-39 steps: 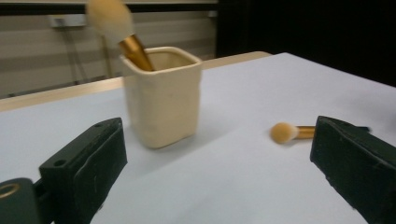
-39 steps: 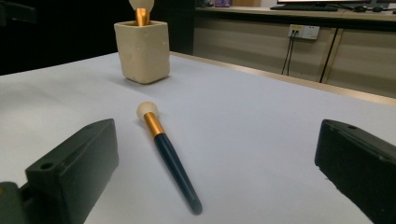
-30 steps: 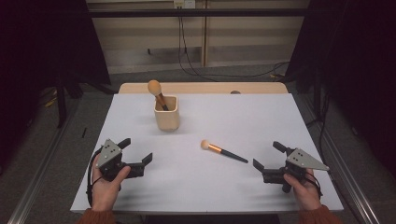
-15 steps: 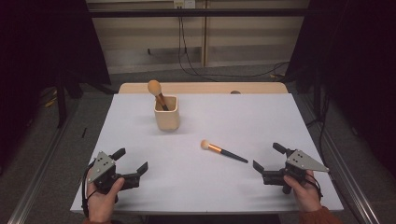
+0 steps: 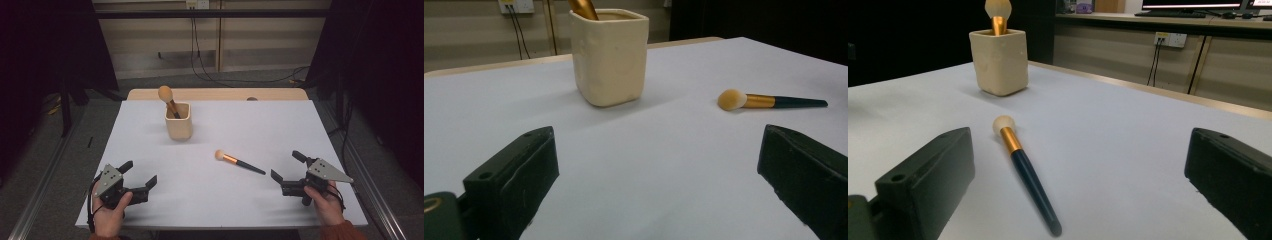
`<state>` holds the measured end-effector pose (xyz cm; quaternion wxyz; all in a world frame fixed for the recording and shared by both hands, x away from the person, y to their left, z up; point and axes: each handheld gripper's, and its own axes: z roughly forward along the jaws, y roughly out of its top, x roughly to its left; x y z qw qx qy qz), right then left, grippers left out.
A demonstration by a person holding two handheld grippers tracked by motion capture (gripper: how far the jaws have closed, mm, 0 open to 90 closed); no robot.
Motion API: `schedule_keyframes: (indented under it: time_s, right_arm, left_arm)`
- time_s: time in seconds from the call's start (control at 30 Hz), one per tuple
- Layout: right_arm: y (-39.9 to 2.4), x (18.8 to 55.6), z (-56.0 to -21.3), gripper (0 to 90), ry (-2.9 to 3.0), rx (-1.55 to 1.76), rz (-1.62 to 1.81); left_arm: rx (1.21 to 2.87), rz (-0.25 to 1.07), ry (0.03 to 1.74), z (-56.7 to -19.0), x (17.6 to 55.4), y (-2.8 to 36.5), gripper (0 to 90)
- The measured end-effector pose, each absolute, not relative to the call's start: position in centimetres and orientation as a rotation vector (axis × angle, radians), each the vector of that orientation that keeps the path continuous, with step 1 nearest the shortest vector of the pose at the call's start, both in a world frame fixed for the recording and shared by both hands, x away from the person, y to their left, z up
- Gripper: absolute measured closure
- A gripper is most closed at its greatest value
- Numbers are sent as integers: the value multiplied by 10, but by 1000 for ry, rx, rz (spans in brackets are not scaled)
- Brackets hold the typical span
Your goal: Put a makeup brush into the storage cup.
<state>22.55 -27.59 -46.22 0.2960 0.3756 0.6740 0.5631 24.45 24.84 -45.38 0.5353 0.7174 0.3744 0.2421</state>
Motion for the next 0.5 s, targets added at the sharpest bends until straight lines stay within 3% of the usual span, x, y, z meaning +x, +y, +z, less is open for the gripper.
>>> schedule_keyframes:
  time_s: [0.5]
  right_arm:
    - [-265, 239, -454, 0, 1796, 972, 1524]
  left_arm:
    - [1714, 576, 891, -455, 243, 250, 30]
